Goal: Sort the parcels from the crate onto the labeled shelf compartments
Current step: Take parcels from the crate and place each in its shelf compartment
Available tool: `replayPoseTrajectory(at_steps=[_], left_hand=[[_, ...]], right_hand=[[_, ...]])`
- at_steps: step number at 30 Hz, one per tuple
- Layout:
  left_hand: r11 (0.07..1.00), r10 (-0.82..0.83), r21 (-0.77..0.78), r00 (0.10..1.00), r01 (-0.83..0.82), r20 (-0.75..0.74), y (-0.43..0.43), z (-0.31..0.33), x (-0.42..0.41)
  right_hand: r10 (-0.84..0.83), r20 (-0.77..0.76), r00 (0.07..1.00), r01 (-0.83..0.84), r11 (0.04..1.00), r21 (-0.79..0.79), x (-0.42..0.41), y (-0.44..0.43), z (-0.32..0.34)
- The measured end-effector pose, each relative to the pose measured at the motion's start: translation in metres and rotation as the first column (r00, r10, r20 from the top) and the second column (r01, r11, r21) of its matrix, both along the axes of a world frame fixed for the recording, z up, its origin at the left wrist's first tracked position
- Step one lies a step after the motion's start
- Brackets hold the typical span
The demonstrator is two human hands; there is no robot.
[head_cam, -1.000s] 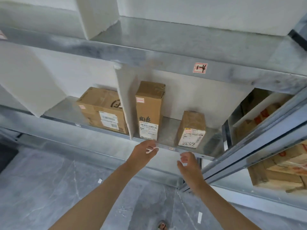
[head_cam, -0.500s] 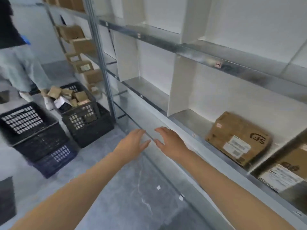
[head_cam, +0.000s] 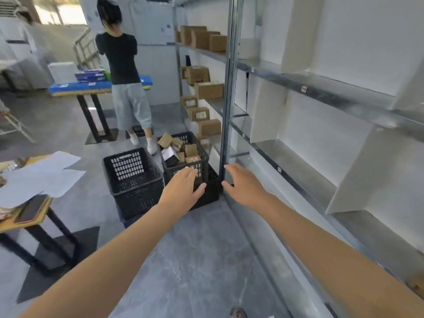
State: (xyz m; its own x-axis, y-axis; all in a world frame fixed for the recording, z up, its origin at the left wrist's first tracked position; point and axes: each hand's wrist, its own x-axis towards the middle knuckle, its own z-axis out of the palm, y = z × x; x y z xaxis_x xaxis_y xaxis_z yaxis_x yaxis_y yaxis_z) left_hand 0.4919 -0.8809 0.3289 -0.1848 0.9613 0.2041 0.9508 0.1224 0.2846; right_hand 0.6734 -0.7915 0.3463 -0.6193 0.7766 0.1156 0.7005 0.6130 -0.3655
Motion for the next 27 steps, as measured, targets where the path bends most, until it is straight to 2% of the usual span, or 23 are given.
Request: replayPoseTrajectory(at_steps=[5, 9, 17, 21, 24, 27], left_hand=[[0.996, 0.084, -0.024, 0.996, -0.084, 0.002, 0.047, -0.005, -0.035], [0.989, 0.140, -0.036, 0.990, -0.140, -0.011, 0.102, 0.003, -0.064], [0.986, 0.166, -0.019, 0.985, -0.167, -0.052, 0.238, 0.027, -0.118], [0.980, 0.193, -0.038, 0.980, -0.195, -0.044, 0.283, 0.016, -0.139], [0.981, 0.176, -0.070, 0.979, -0.183, -0.101, 0.314, 0.001, -0.154], [0.978, 0.174, -0.098, 0.980, -0.183, -0.093, 0.347, -0.012, -0.172]], right_hand=[[0.063, -0.001, 0.998, -0.063, 0.998, 0.004, -0.047, 0.063, -0.003], [0.124, -0.026, 0.992, -0.125, 0.991, -0.052, -0.078, 0.126, -0.005], [0.164, -0.081, 0.983, -0.170, 0.982, -0.082, -0.125, 0.272, -0.006], [0.145, -0.109, 0.983, -0.160, 0.978, -0.138, -0.140, 0.317, -0.017], [0.171, -0.086, 0.982, -0.184, 0.968, -0.173, -0.153, 0.342, -0.026], [0.179, -0.064, 0.982, -0.189, 0.961, -0.201, -0.169, 0.375, -0.035]])
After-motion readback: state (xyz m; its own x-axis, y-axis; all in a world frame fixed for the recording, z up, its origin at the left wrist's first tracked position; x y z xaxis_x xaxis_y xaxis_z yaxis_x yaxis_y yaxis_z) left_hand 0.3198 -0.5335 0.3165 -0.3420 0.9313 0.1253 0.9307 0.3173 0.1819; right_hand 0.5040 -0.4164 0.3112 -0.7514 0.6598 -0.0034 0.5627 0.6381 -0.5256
